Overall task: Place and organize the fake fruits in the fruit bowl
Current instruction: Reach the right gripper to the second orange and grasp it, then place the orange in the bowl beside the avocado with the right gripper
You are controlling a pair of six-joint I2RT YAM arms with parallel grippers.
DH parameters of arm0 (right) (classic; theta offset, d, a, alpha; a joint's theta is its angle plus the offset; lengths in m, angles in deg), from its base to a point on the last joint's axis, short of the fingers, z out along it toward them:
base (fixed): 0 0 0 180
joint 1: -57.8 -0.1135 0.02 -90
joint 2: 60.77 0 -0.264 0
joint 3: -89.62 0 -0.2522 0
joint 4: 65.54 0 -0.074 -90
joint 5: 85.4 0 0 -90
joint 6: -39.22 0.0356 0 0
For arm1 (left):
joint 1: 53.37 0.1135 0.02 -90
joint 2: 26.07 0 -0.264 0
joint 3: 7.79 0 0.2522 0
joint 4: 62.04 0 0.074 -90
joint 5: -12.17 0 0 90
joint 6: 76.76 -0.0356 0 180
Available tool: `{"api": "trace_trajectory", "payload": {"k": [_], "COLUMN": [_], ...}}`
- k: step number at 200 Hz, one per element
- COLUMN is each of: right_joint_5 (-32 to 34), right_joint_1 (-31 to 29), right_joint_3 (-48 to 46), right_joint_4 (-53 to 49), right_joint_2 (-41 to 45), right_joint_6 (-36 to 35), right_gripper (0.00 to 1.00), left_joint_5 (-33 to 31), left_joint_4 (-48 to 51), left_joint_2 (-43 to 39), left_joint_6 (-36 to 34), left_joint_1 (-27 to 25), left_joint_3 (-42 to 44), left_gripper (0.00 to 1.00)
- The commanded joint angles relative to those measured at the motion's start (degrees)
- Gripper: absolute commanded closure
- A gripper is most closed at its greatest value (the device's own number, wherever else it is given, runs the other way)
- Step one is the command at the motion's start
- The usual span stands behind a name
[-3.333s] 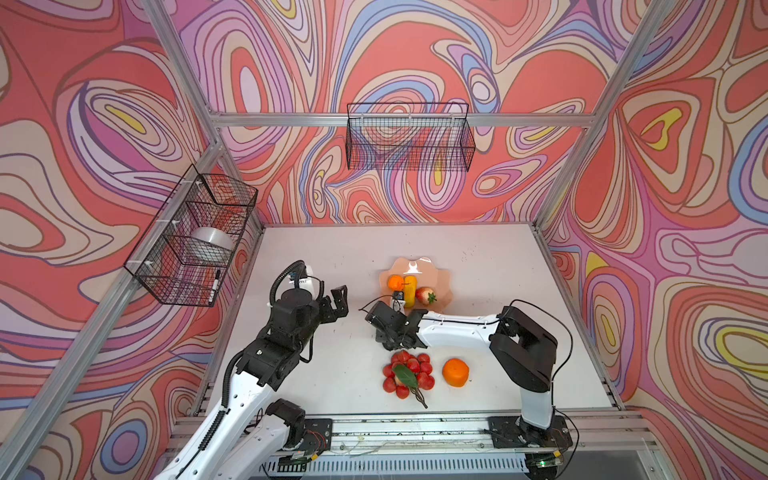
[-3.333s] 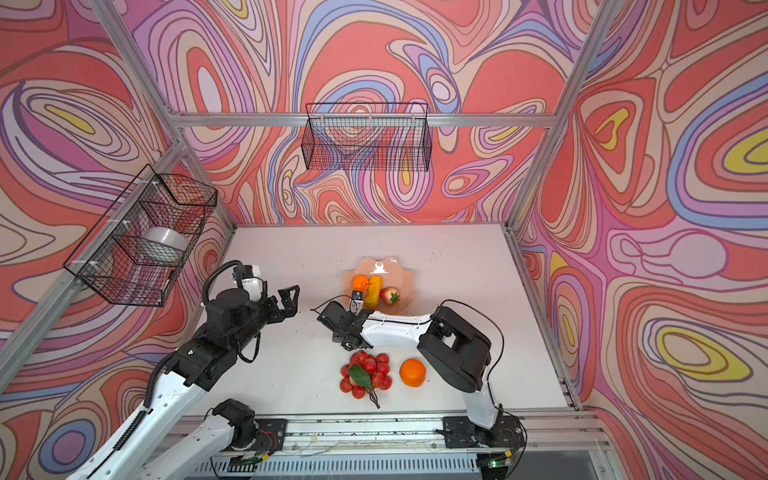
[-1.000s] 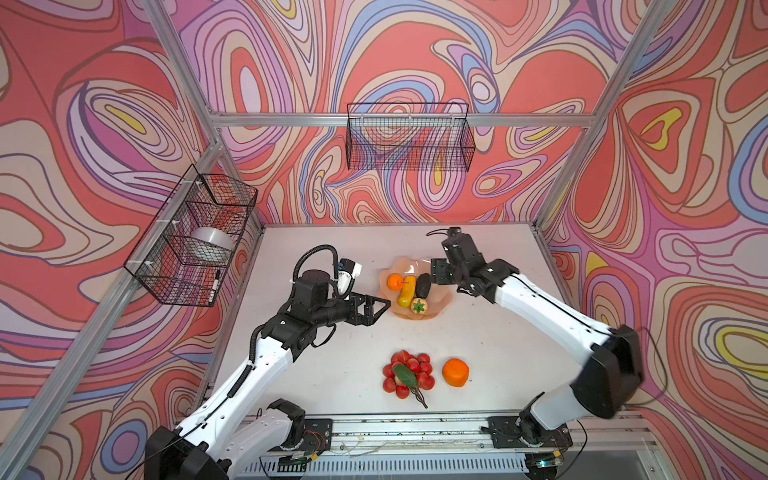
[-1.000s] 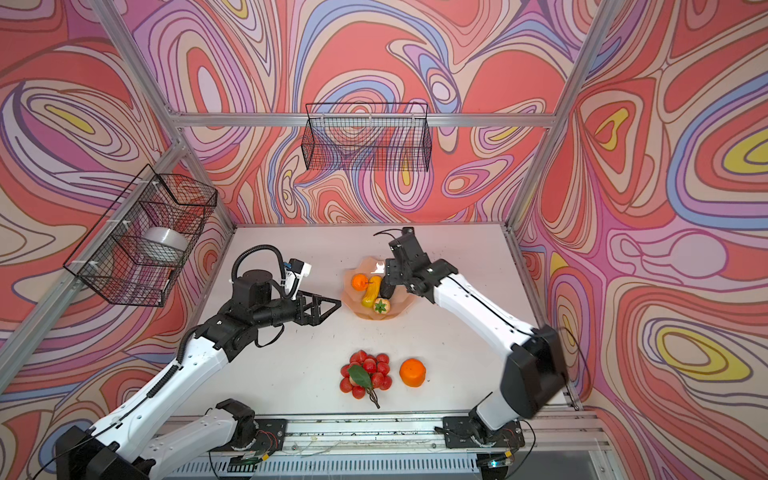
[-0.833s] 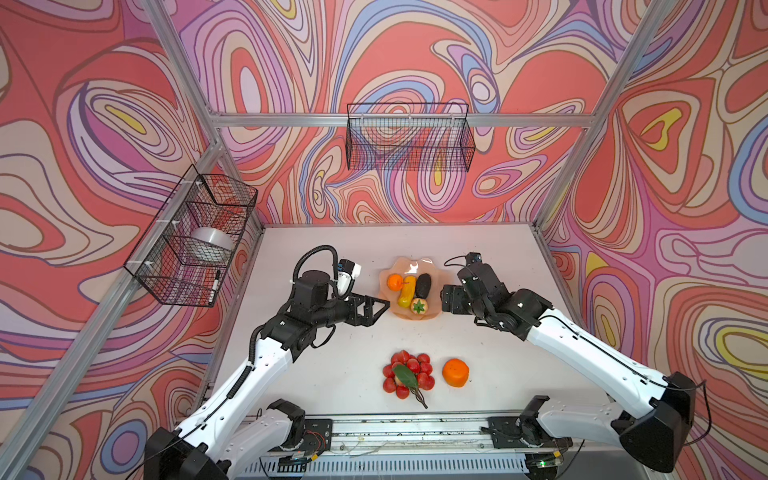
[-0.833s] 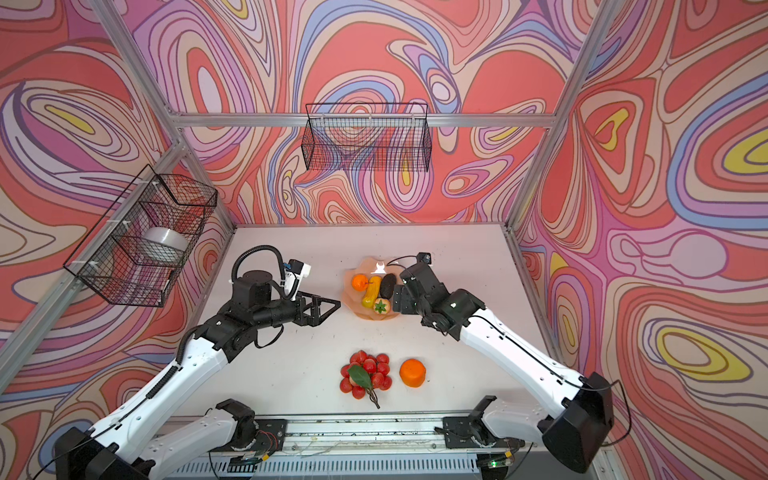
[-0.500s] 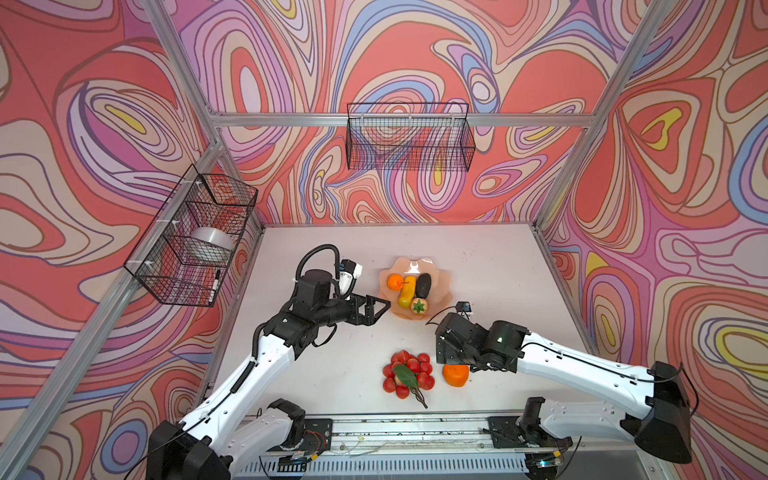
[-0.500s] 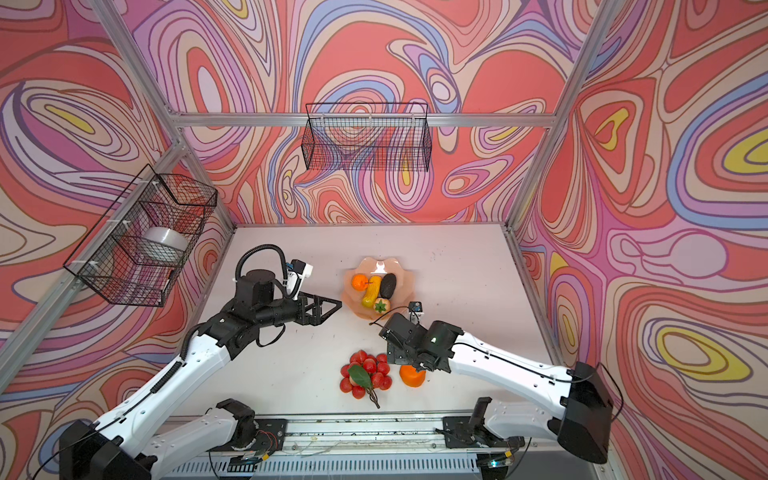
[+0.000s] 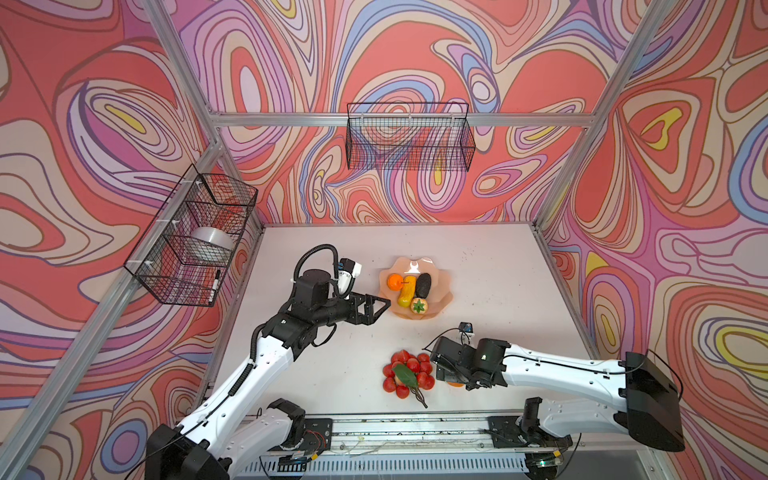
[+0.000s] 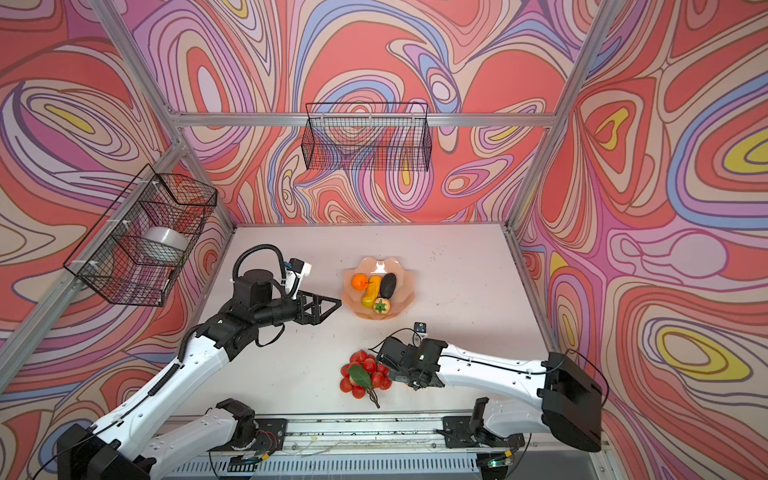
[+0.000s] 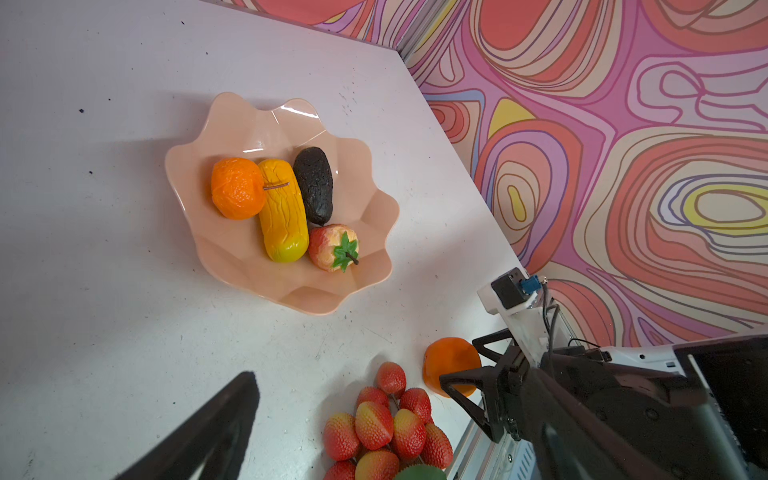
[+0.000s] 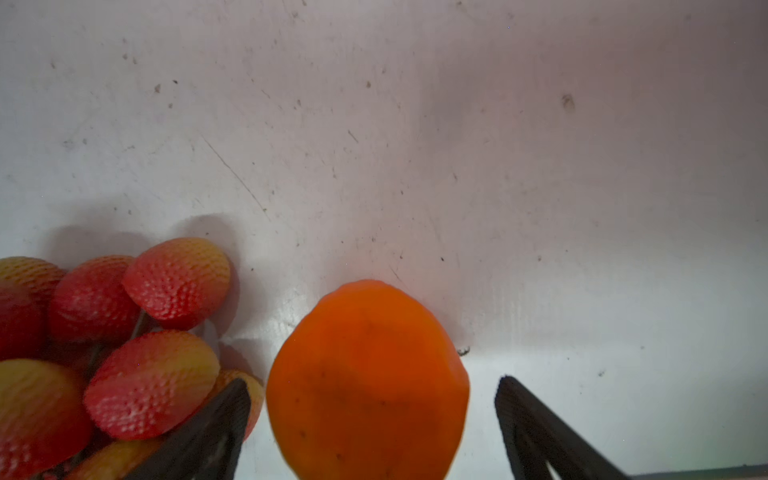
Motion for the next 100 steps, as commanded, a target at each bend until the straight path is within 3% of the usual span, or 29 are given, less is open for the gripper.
{"api": "trace_trajectory", "payload": {"k": [1, 25, 70, 100], "right_joint_5": [0.39, 0.88, 4.30, 10.18], "right_joint_1": [-0.19, -0.19, -0.19, -0.19], "right_joint_3": [-1.24, -1.70, 1.83, 11.50], "right_joint_4": [3.56, 4.08, -0.75, -10.25], "right_joint_2": [-0.51, -1.35, -2.22, -1.06], "right_joint_6": [2.20, 2.50, 1.80, -1.47], "right_gripper": [0.05, 0.12, 0.45, 0.50], "left_joint_5": [0.80, 0.88, 0.56, 0.52], "left_joint_4": [-1.77, -1.46, -1.31, -1.15], "left_joint_2": [-0.21, 0.06, -0.03, -0.38], "left_joint_6": [0.53, 0.47, 0.38, 0.20], "left_joint_1": [0.47, 0.47, 0.47, 0.48], "left_joint_3": [0.43, 0.23, 0.12, 0.07], "left_gripper": [0.00, 0.00, 0.00, 0.00]}}
